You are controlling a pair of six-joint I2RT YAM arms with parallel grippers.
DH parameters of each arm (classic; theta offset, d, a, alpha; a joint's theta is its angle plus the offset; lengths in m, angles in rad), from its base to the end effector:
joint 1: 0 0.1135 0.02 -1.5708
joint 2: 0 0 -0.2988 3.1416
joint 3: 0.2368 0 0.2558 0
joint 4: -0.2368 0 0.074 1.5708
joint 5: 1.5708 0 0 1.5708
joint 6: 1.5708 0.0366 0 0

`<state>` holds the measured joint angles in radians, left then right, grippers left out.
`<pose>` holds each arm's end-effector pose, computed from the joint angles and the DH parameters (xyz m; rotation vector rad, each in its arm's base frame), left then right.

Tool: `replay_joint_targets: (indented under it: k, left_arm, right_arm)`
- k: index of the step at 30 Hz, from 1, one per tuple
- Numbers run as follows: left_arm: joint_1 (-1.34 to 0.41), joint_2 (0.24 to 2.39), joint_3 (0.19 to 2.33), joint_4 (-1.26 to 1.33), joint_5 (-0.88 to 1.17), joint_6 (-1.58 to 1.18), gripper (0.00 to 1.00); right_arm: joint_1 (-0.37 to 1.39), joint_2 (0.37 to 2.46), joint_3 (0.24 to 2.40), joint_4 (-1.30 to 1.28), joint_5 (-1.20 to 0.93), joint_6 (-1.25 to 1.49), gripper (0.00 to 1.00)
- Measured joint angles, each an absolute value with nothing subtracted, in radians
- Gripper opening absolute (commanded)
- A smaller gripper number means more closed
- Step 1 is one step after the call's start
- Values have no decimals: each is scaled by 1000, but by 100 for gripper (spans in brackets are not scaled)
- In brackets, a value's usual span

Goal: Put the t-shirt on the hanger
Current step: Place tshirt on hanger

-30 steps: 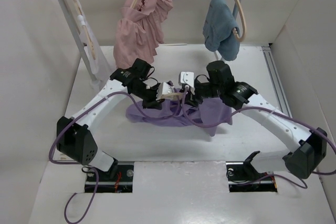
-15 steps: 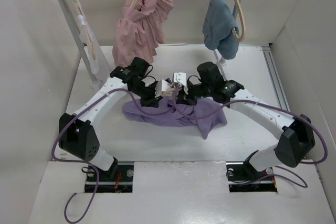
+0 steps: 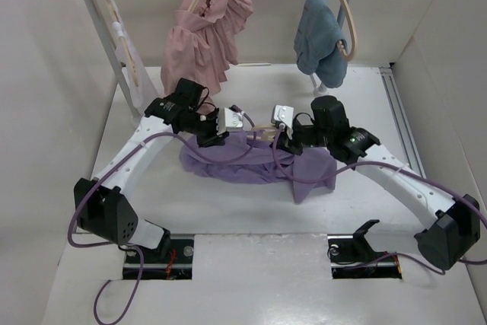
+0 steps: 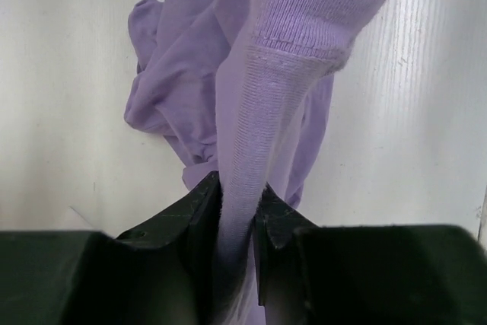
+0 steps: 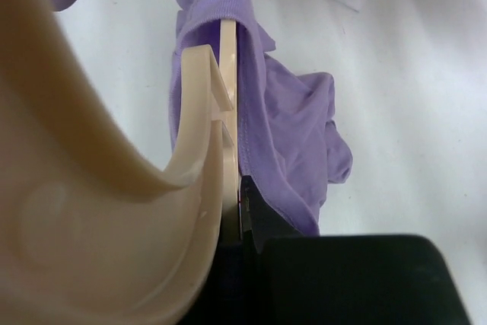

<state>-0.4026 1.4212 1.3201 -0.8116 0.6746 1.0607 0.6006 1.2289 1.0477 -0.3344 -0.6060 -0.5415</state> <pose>0.2594 -0.1353 0.3624 1.7188 1.5074 -0.5029 0.2075 0.1674 0.3579 -1.4003 1.4994 0.6655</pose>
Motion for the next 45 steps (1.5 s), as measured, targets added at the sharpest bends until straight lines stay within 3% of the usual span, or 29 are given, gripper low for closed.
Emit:
replay_joint_targets:
  k: [1, 2, 5, 8, 9, 10, 11, 12, 20, 33, 37, 38, 39, 40, 43, 45]
  left_arm:
    - [-402, 1421, 1316, -809, 672, 1062, 16]
    - [-402, 1421, 1313, -807, 669, 1063, 5]
    - [-402, 1421, 1307, -802, 672, 1074, 7]
    - [-410, 1416, 1303, -762, 663, 1064, 30]
    - [-406, 1412, 1302, -748, 657, 1055, 44]
    - [-403, 1408, 1302, -739, 653, 1046, 65]
    - [-401, 1402, 1302, -729, 652, 1038, 94]
    - [-397, 1396, 1302, -720, 653, 1022, 100]
    - [-400, 1367, 1304, -634, 693, 873, 100]
    - [-476, 1364, 1327, -619, 705, 990, 100]
    - [-512, 1401, 1338, -654, 711, 1036, 60]
    - [-519, 1421, 1346, -671, 718, 1048, 30]
    - [-523, 1441, 1355, -691, 727, 1051, 9]
    - [-525, 1457, 1359, -702, 727, 1055, 0]
    - [-522, 1490, 1368, -741, 744, 1046, 0]
    - [-514, 1491, 1368, -754, 752, 1027, 0]
  right_arm:
    - [599, 1230, 1050, -340, -604, -542, 0]
    - [596, 1230, 1053, -353, -602, -542, 0]
    - [582, 1231, 1077, -377, -590, -543, 0]
    - [562, 1219, 1090, -417, -585, -539, 0]
    - [556, 1209, 1090, -430, -582, -536, 0]
    - [549, 1200, 1093, -450, -575, -534, 0]
    - [543, 1192, 1102, -472, -564, -530, 0]
    - [537, 1188, 1117, -499, -551, -523, 0]
    - [511, 1150, 1189, -595, -528, -492, 0]
    - [522, 1133, 1188, -612, -630, -527, 0]
    - [532, 1134, 1188, -590, -656, -527, 0]
    - [533, 1134, 1188, -590, -656, -527, 0]
    - [532, 1136, 1188, -591, -655, -527, 0]
    - [532, 1140, 1189, -591, -658, -526, 0]
    - [534, 1155, 1188, -577, -645, -529, 0]
    - [527, 1166, 1188, -575, -649, -524, 26]
